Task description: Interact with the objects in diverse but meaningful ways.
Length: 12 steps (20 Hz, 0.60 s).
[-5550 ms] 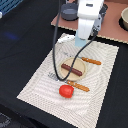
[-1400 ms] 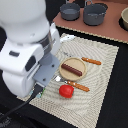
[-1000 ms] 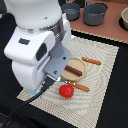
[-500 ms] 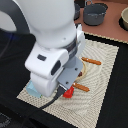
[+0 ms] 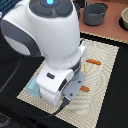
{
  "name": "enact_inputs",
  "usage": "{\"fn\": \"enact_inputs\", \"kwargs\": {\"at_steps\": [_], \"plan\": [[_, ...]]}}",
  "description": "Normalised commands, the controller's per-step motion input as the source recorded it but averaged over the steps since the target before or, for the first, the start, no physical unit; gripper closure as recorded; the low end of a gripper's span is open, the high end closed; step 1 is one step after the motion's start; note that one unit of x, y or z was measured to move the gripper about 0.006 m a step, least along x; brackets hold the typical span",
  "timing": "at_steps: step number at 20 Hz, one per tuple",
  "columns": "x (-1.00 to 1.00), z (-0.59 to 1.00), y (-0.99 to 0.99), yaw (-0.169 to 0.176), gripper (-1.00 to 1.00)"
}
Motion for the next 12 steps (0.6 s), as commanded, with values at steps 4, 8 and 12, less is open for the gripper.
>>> {"fn": "enact_inputs", "kwargs": {"at_steps": [4, 8, 12], "plan": [[0.13, -0.17, -0.21, 0.008, -1.00], [0.11, -0.10, -0.20, 0.009, 1.00], [0.15, -0.05, -0.19, 0.013, 1.00]]}}
